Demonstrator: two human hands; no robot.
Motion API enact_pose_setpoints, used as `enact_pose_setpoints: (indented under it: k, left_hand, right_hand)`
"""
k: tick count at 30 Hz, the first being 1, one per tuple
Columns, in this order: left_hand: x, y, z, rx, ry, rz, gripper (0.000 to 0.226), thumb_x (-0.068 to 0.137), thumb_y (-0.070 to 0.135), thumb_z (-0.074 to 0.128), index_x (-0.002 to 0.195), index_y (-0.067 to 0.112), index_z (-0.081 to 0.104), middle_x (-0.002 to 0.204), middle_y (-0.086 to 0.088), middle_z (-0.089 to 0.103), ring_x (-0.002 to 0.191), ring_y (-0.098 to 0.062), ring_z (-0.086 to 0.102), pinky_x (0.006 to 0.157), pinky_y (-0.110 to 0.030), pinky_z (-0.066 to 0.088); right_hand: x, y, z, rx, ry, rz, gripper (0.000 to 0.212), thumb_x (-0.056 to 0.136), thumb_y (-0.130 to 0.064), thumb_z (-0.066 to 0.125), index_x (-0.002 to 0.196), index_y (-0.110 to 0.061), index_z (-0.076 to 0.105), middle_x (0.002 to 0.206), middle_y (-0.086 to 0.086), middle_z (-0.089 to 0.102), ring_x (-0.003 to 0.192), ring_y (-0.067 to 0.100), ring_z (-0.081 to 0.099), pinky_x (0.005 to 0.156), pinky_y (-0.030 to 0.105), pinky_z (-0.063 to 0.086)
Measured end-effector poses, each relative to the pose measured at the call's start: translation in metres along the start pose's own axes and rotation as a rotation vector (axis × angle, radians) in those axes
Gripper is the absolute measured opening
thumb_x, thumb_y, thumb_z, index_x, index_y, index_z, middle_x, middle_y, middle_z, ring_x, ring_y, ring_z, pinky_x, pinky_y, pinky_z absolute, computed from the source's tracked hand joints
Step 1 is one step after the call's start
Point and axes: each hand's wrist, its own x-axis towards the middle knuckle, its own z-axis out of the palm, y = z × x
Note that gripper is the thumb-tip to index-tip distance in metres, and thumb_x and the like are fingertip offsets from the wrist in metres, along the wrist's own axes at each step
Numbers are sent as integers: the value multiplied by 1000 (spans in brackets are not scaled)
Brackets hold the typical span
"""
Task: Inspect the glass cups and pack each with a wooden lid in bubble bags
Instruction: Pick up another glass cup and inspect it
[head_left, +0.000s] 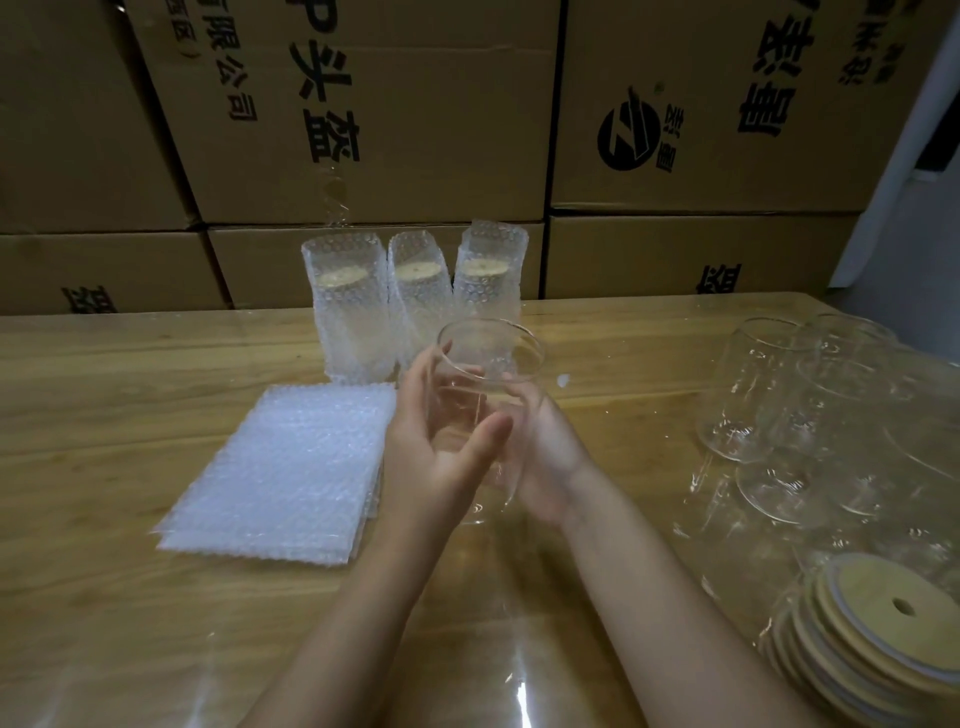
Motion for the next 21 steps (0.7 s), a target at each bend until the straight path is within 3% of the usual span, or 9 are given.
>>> enact_pose_setpoints:
  k: [3,6,10,13,16,18,19,21]
  left_hand:
    - [-1,1,1,-23,49,119,72,74,74,59,131,33,42,112,6,64,103,-18,65,85,-28,52]
    - [-1,1,0,-18,82,200,78,77,72,58,134,22,41,116,-2,61,100,-27,64,84,-35,52]
    - [2,-5,-3,9,35,287,81,79,68,59,138,20,33,122,4,57,104,-24,63,88,-30,49]
    - [0,-8,-3,72,-30,315,83,78,68,61,141,23,31,126,3,53,109,-23,60,91,-32,48]
    - [-3,-10,-2,264,-120,340,88,76,71,60,141,21,28,133,8,47,118,-23,55,98,-39,47]
    - [-3,-8,0,383,-146,381,87,77,72,56,140,19,28,135,12,41,122,-12,47,101,-25,41]
    - [-3,-6,1,424,-165,410,85,79,72,55,139,18,28,135,9,41,122,-9,45,102,-18,38]
    - [-2,-2,4,504,-209,447,82,80,70,54,138,17,29,135,-4,47,121,-14,47,100,-20,38]
  right_hand:
    - [3,2,1,-63,23,69,53,94,-53,30,105,-20,69,101,1,69,75,14,64,57,28,52]
    - [0,4,2,-59,-15,110,44,92,-56,38,100,-25,68,90,-2,68,69,15,70,54,29,53]
    - [-5,4,-5,-215,-41,160,63,88,-71,31,99,-24,72,94,1,74,78,18,72,59,31,56]
    - [-8,-3,-10,-352,83,121,53,94,-60,36,96,-20,69,97,7,73,78,20,71,64,31,57]
    - [-9,-16,-16,-143,92,23,44,100,-41,36,112,-11,65,111,12,67,90,20,64,75,33,56]
    - [-15,-28,-17,147,29,-14,55,100,-47,31,124,-6,59,112,13,68,95,20,63,77,32,56]
    - [-17,-33,-18,200,21,-34,58,99,-50,30,125,-6,59,118,13,67,101,21,63,83,34,53]
    - [-20,-40,-21,88,42,-105,57,97,-54,29,123,-14,61,121,5,67,114,17,60,97,40,43]
